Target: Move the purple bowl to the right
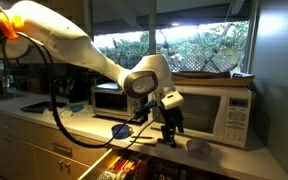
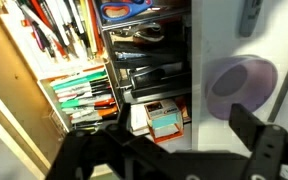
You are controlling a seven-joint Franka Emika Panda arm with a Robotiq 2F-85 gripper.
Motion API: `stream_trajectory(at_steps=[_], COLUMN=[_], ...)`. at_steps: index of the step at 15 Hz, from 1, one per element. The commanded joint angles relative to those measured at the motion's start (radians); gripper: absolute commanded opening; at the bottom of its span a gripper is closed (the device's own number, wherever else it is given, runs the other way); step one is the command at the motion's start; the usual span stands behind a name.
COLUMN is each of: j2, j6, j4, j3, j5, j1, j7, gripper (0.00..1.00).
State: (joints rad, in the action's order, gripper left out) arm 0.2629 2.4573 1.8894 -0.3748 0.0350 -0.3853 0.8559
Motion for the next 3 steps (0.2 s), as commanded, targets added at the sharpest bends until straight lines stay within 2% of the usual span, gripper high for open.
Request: stream_trajectory(at_steps=[1,3], j2=[-0.021,-0.023], j6=[0.002,0.002], j4=[0.021,0.014], j3=[-0.020,-0.020], j5=[0.006,0.007], j1=[0.015,0.015], j7=[-0.017,-0.017], gripper=[1.00,1.00])
